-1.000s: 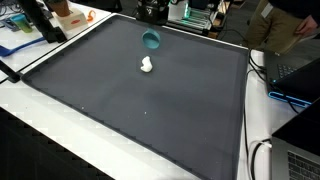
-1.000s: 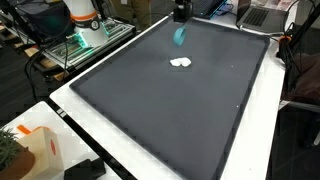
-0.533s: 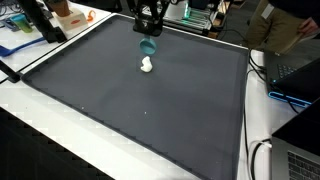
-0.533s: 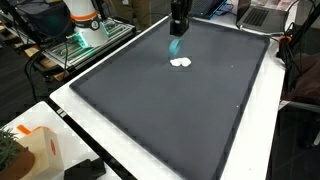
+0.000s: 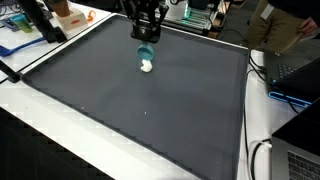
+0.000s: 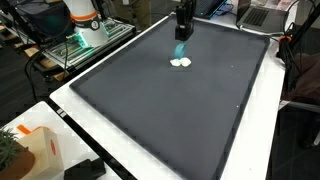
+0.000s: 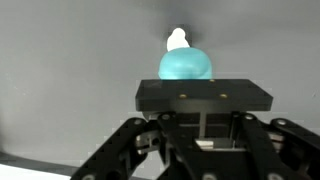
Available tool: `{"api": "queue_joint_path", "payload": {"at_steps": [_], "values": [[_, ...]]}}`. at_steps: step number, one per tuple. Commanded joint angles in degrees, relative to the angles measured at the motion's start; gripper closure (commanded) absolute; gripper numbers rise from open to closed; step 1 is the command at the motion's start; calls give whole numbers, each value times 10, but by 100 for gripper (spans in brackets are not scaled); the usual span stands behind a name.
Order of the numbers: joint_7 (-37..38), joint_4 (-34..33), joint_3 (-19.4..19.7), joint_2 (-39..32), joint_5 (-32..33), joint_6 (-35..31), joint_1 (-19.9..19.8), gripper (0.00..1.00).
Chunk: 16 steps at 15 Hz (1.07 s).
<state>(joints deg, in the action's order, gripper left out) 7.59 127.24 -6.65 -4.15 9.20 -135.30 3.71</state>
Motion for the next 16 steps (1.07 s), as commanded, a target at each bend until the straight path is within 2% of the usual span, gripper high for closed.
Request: {"api": "queue_joint_path", "payload": {"at_steps": [1, 3, 4, 12, 16], "values": [[-1, -1, 7, -1, -2, 1, 9, 54], [-1, -2, 7, -3, -2, 2, 10, 54], [5, -5, 8, -10, 5, -4, 11, 79], [14, -4, 21, -62, 38, -52, 10, 79], [-5, 5, 21, -76, 7, -23, 6, 79]]}}
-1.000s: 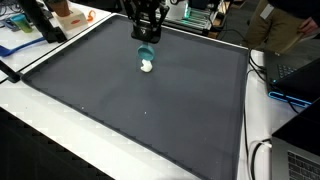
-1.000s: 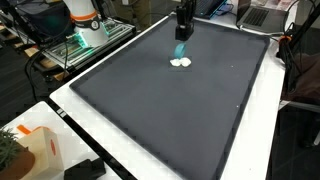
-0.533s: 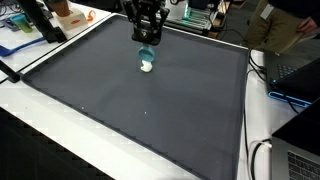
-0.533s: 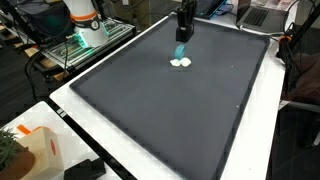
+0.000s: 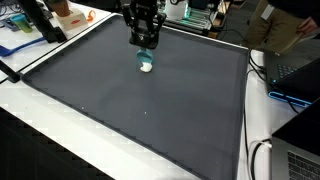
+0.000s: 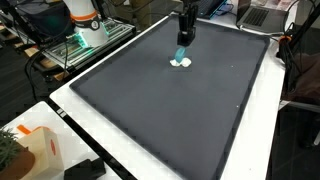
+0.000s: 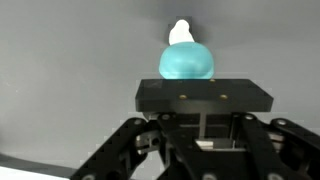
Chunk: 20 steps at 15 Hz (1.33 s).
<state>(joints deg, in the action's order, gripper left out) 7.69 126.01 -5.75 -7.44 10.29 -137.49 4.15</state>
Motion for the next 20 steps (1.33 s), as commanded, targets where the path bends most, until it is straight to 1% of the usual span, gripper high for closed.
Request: {"api": "queue_joint_path", "payload": {"at_steps": [1, 3, 6, 10, 12, 13, 15, 16, 17, 20], "values": [[-4, 23, 14, -45, -6, -2, 0, 79], [-3, 35, 19, -48, -9, -15, -3, 79], [-3, 32, 24, -50, -24, 7, -6, 79], [1, 32, 31, -51, -34, 12, -8, 79], [-6, 29, 31, -55, -52, 12, -10, 79], [-10, 15, 31, -42, -64, 28, -11, 79], [-4, 7, 33, 5, -61, 59, -10, 79], [-20, 7, 29, 29, -81, 83, -11, 79], [-25, 12, 27, 51, -97, 93, -12, 79], [-18, 35, 21, 123, -109, 104, -4, 79]]}}
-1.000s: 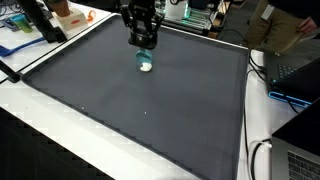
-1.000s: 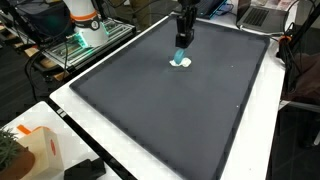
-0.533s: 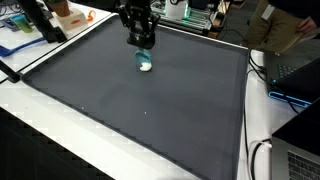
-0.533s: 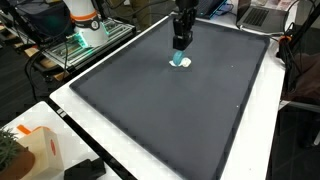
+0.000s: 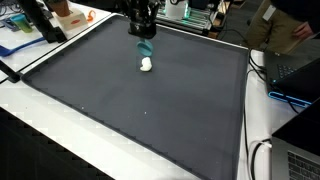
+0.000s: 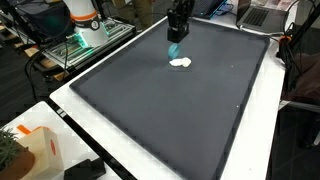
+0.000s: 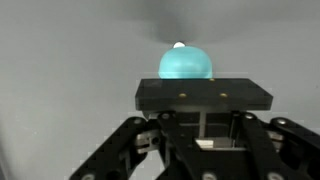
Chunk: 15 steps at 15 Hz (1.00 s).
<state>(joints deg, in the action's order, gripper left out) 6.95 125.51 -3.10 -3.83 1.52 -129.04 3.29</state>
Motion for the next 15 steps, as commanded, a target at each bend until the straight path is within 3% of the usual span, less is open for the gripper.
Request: {"api": "queue_joint_path", "payload": {"at_steps": [1, 4, 6, 7, 10, 15], "values": [[-3, 47, -9, 109, -25, 12, 8, 79], [15, 77, -21, 189, -77, 1, 22, 79], [-21, 88, -24, 223, -124, 28, 40, 79], [2, 49, -26, 174, -86, 16, 25, 54], [-5, 72, -31, 214, -108, 27, 38, 54], [-8, 79, -29, 215, -109, 27, 38, 54]]}}
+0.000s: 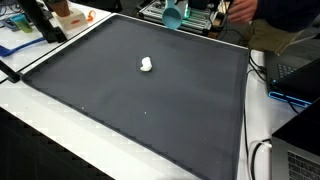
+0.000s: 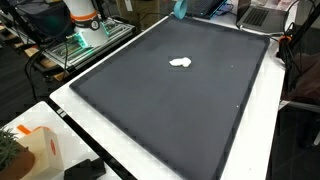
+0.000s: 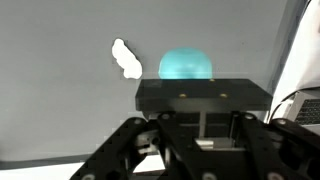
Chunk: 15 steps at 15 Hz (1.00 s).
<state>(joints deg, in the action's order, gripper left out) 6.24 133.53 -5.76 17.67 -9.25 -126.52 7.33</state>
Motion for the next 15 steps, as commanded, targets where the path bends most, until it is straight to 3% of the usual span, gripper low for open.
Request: {"api": "queue_joint_path", "payload": {"at_steps": [1, 5, 6, 8, 11, 15], "values": [[13, -1, -6, -4, 9, 4, -7, 79], [43, 3, -8, 4, 4, 53, -9, 79], [48, 2, -7, 6, -1, 69, -8, 29], [61, 5, -7, 11, -1, 85, -10, 23], [72, 21, -9, 28, 11, 80, -15, 0], [41, 119, -17, 73, 66, -76, -20, 0]]}}
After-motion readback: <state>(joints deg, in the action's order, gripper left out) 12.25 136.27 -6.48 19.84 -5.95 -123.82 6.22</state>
